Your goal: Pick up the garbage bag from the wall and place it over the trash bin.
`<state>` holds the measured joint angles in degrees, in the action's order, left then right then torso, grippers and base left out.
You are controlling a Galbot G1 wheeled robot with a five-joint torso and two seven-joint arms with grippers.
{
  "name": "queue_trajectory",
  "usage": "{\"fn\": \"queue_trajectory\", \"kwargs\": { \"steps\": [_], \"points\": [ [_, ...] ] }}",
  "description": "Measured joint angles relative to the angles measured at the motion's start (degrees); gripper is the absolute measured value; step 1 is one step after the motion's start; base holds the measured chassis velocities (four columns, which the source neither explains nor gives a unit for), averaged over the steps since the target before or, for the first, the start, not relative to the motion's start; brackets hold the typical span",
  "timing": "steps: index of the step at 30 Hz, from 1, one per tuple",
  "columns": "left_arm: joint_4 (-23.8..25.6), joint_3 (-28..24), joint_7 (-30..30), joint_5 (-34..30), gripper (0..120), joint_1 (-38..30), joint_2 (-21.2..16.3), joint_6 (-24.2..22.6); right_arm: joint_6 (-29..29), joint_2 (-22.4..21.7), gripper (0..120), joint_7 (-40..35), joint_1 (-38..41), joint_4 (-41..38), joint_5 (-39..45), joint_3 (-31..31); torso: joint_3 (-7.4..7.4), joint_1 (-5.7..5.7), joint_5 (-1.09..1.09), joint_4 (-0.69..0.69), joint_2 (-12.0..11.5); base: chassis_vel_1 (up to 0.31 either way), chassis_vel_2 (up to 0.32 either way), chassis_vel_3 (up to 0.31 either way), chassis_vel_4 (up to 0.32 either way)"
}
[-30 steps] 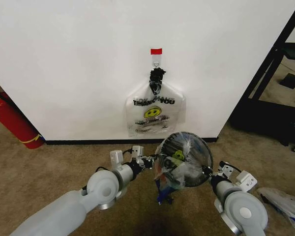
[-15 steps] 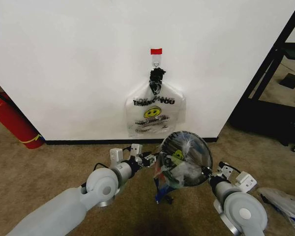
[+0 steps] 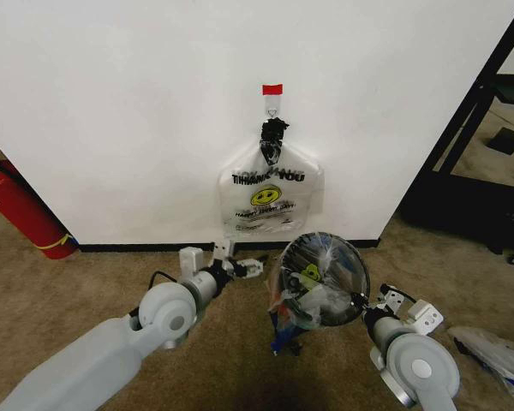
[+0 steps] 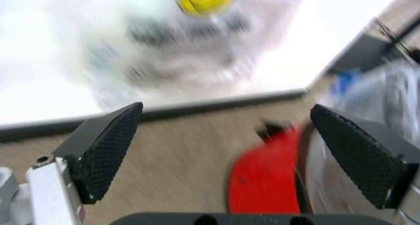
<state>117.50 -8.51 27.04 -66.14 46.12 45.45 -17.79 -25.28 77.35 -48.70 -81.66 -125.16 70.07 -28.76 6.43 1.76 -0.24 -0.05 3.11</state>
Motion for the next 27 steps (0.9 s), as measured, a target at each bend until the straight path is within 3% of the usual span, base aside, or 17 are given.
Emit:
{"fn": "queue_trajectory", "kwargs": {
  "steps": [5, 9, 11, 12, 16, 18, 22, 24, 27],
  "points": [
    [4.07, 1.84, 5.02, 1.87, 98, -0.05, -1.36, -0.17, 0.45, -0.23, 0, 0.11, 0.24, 0.75, -2.33, 0.33, 0.0, 0.0, 0.0, -0.01, 0.0, 0.0, 0.0, 0.0, 0.0],
    [9.6, -4.1, 6.51, 5.77, 85, -2.45, -2.48, -2.25, 1.18, -0.17, 0, 0.76, 0.24, 1.01, -6.18, 1.09, 0.0, 0.0, 0.0, -0.01, 0.0, 0.0, 0.0, 0.0, 0.0],
    [10.01, -4.86, 6.59, 5.82, 84, -2.74, -2.37, -2.6, 1.27, -0.16, 0, 0.86, 0.23, 1.01, -6.6, 1.18, 0.0, 0.0, 0.01, -0.01, 0.0, 0.0, 0.0, 0.0, 0.0],
    [11.37, -7.77, 6.83, 5.62, 77, -4.16, -1.7, -4.6, 1.61, -0.15, 0, 1.37, 0.16, 1.02, -8.39, 1.54, 0.0, 0.0, 0.0, -0.01, 0.0, 0.0, 0.0, 0.0, 0.0],
    [12.19, -13.86, 8.98, 1.59, 62, -10.06, 0.47, -9.26, 1.89, 0.05, 0, 1.58, 0.11, 0.97, -9.92, 2.03, 0.0, 0.0, 0.01, 0.0, 0.0, 0.0, 0.0, 0.0, 0.0],
    [11.38, -18.59, 11.85, -4.43, 50, -16.13, 2.39, -12.62, 2.18, 0.32, 0, 1.72, 0.14, 1.0, -11.53, 2.45, 0.0, 0.0, 0.01, -0.01, 0.0, 0.0, 0.0, 0.0, 0.0],
    [9.54, -22.06, 15.56, -10.24, 40, -21.67, 4.67, -15.22, 2.69, 0.78, 0, 2.44, 0.0, 1.53, -13.64, 2.99, 0.0, 0.0, 0.01, 0.0, 0.0, 0.0, 0.0, 0.0, 0.0],
    [7.25, -24.86, 18.99, -15.1, 29, -26.22, 7.32, -17.15, 3.2, 1.39, 0, 2.81, 0.0, 2.15, -14.96, 3.2, 0.0, 0.0, 0.02, -0.01, 0.0, 0.0, 0.0, 0.0, 0.0],
    [5.6, -26.45, 20.84, -17.33, 21, -28.52, 9.28, -18.0, 3.52, 1.64, 0, 3.07, 0.04, 2.48, -15.62, 3.24, 0.0, 0.0, 0.02, 0.0, 0.0, 0.0, 0.0, 0.0, 0.0]
  ]
}}
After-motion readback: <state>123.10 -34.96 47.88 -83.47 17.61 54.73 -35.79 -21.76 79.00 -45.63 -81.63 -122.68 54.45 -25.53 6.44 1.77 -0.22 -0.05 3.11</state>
